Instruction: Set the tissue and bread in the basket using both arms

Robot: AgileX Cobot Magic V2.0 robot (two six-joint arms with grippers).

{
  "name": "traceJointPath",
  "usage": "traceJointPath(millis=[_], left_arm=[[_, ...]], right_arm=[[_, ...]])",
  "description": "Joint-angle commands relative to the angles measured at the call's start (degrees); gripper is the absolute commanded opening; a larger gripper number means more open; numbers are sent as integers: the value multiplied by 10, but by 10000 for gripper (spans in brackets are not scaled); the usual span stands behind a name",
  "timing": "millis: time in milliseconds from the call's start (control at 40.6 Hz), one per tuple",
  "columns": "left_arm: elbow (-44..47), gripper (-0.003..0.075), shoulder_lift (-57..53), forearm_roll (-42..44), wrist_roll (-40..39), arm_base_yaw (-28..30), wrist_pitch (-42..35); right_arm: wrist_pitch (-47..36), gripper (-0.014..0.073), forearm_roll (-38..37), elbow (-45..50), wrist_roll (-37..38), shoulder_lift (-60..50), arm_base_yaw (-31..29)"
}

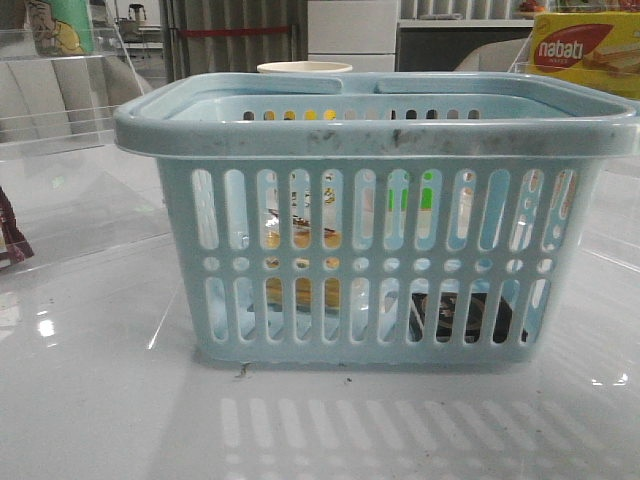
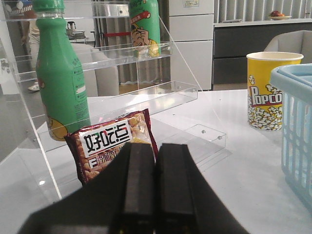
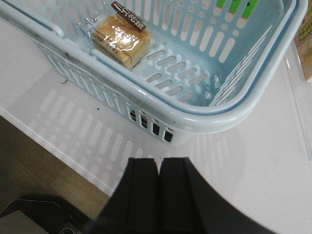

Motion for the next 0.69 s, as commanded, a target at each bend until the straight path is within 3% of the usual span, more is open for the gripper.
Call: traceJointPath(millis=[0,665], left_arm=[[0,91,-10,-6,-6,-5,-51],[0,91,-10,43,-56,-5,-54]], right_arm=[[-39,53,-1,-15,-6,-4,0],[-39,53,-1,-15,-6,-4,0]])
